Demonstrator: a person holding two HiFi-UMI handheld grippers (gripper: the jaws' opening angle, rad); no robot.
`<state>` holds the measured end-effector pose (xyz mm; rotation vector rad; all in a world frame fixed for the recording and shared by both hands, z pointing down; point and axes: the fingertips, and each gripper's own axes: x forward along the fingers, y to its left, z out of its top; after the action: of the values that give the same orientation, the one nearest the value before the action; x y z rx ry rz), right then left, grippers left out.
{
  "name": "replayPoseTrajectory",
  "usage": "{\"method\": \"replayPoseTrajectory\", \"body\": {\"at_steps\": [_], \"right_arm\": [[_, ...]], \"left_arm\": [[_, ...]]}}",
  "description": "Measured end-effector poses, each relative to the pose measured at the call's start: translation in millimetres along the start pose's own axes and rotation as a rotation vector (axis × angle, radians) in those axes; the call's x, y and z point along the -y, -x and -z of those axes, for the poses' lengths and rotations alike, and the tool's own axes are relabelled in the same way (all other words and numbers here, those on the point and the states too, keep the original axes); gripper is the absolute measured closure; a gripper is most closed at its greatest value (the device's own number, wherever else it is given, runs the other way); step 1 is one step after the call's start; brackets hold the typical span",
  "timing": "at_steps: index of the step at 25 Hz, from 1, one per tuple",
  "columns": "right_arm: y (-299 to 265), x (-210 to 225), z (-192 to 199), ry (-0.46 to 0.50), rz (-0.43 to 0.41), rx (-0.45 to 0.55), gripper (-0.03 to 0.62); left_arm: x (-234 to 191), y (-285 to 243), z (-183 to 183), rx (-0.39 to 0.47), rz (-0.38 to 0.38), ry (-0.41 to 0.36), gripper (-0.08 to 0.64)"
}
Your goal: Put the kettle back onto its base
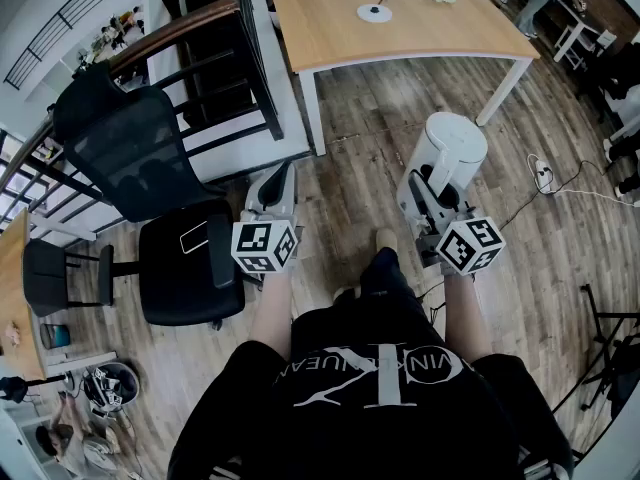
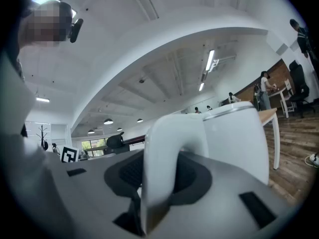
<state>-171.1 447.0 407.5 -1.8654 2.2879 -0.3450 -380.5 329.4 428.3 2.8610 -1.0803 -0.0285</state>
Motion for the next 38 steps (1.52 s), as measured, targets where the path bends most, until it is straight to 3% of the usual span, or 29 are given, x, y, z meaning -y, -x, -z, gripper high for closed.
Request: {"method": "replayPoseTrajectory", "body": {"at_steps": [20, 30, 38], "right_arm": [[-16.7, 25.6, 1.4, -0.021, 0.026, -0.015, 0.463], [-85.4, 83.0, -18.2, -0.03, 0.003, -0.03, 0.463], [-146.9, 135.3, -43.9, -0.016, -0.044, -0.027, 0.463]], "left_arm": [[-25.5, -16.9, 0.3, 0.006, -0.055, 0.025, 0.548], [-58.9, -96.4, -6.1, 0.009, -0.083, 0.036, 0.549], [-70.7, -189.8, -15.9, 0.014, -0.051, 0.014, 0.549]]}}
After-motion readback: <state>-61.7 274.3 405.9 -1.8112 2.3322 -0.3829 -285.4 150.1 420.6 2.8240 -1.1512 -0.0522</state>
